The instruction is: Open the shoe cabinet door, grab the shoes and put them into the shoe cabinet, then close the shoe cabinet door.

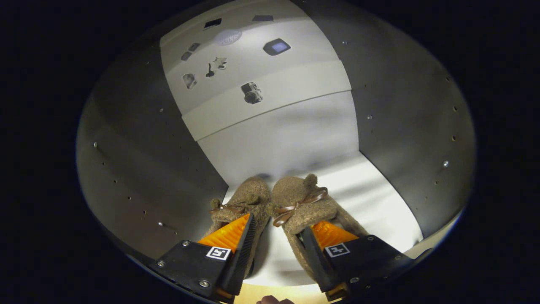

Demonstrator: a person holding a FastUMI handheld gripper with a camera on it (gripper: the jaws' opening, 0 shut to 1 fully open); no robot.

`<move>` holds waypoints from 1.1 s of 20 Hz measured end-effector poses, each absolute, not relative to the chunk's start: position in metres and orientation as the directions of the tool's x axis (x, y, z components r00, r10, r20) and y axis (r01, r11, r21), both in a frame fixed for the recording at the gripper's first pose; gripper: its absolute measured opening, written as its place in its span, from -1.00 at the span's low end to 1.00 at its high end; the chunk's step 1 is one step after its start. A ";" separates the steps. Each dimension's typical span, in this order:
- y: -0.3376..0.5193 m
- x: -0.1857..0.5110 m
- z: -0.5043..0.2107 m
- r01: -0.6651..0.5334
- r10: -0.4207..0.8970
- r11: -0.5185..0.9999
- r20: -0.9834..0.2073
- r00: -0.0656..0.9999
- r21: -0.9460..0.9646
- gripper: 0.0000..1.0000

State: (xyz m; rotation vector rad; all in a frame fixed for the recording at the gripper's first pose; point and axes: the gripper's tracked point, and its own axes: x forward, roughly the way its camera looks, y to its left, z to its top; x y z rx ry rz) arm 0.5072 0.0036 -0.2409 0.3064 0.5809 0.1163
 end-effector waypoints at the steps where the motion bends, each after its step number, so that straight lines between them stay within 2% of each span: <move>1: 0.002 0.500 -0.236 -0.015 0.175 0.954 -0.517 0.838 0.300 0.35; 11: 0.015 0.375 -0.181 0.022 0.104 0.966 -0.462 0.881 0.259 0.40; 15: 0.019 0.313 -0.157 -0.008 0.101 0.978 -0.437 0.894 0.210 0.81; 18: 0.019 0.277 -0.143 -0.033 0.117 0.978 -0.409 0.905 0.206 0.89; 22: 0.014 0.230 -0.128 -0.129 0.193 0.973 -0.364 0.911 0.193 0.90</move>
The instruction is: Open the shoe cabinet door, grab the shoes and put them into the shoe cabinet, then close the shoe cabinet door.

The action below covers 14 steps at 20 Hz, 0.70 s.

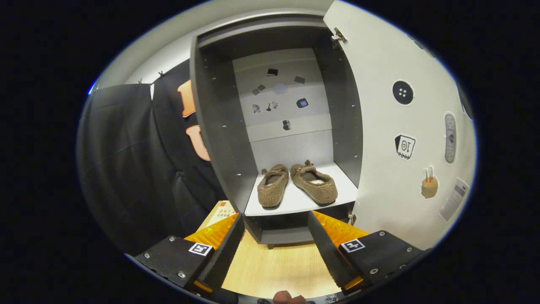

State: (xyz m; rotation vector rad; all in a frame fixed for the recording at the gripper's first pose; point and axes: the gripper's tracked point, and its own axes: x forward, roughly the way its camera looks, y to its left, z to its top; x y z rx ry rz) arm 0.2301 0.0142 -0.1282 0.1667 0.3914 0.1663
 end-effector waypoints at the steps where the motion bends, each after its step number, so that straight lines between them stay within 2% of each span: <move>1: 0.012 0.220 -0.126 -0.155 0.214 0.970 -0.354 0.911 0.187 0.90; 9: -0.035 0.125 -0.115 -0.340 0.359 0.933 -0.288 0.887 0.118 0.91; 14: -0.072 0.081 -0.111 -0.400 0.425 0.905 -0.274 0.863 0.145 0.90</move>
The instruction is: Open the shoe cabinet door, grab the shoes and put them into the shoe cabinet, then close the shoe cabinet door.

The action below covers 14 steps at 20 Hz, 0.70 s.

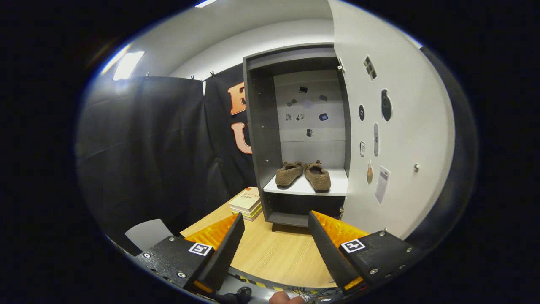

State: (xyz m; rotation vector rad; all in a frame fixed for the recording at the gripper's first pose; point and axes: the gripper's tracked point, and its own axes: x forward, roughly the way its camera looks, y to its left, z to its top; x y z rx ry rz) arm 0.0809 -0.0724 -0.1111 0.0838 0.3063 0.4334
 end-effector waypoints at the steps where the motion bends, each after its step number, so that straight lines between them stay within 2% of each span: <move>1: -0.081 0.074 -0.109 -0.405 0.433 0.901 -0.270 0.860 0.156 0.90; 8: -0.158 0.066 -0.113 -0.311 0.373 0.917 -0.262 0.890 0.248 0.90; 14: -0.211 0.070 -0.111 -0.248 0.303 0.940 -0.243 0.921 0.234 0.89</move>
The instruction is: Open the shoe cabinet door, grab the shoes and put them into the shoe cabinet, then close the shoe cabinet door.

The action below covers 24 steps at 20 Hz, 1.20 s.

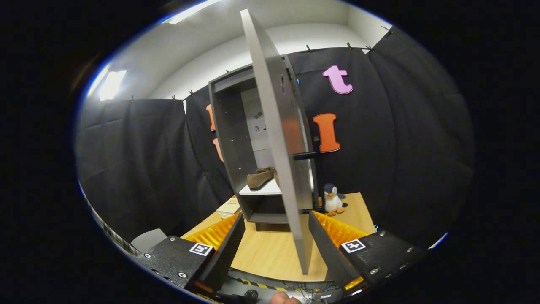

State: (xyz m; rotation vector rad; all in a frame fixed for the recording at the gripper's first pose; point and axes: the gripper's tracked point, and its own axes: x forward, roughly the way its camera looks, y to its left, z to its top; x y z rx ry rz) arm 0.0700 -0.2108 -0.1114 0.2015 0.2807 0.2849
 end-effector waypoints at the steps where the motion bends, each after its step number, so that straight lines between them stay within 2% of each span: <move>1: -0.219 0.074 -0.111 -0.229 0.284 0.945 -0.241 0.928 0.234 0.89; 4: -0.245 0.089 -0.109 -0.180 0.231 0.959 -0.238 0.943 0.218 0.89; 8: -0.246 0.092 -0.106 -0.221 0.274 0.948 -0.236 0.933 0.229 0.89; 13: -0.260 0.102 -0.098 -0.175 0.235 0.948 -0.215 0.948 0.265 0.89; 24: -0.200 0.109 -0.093 -0.206 0.262 0.953 -0.259 0.930 0.223 0.83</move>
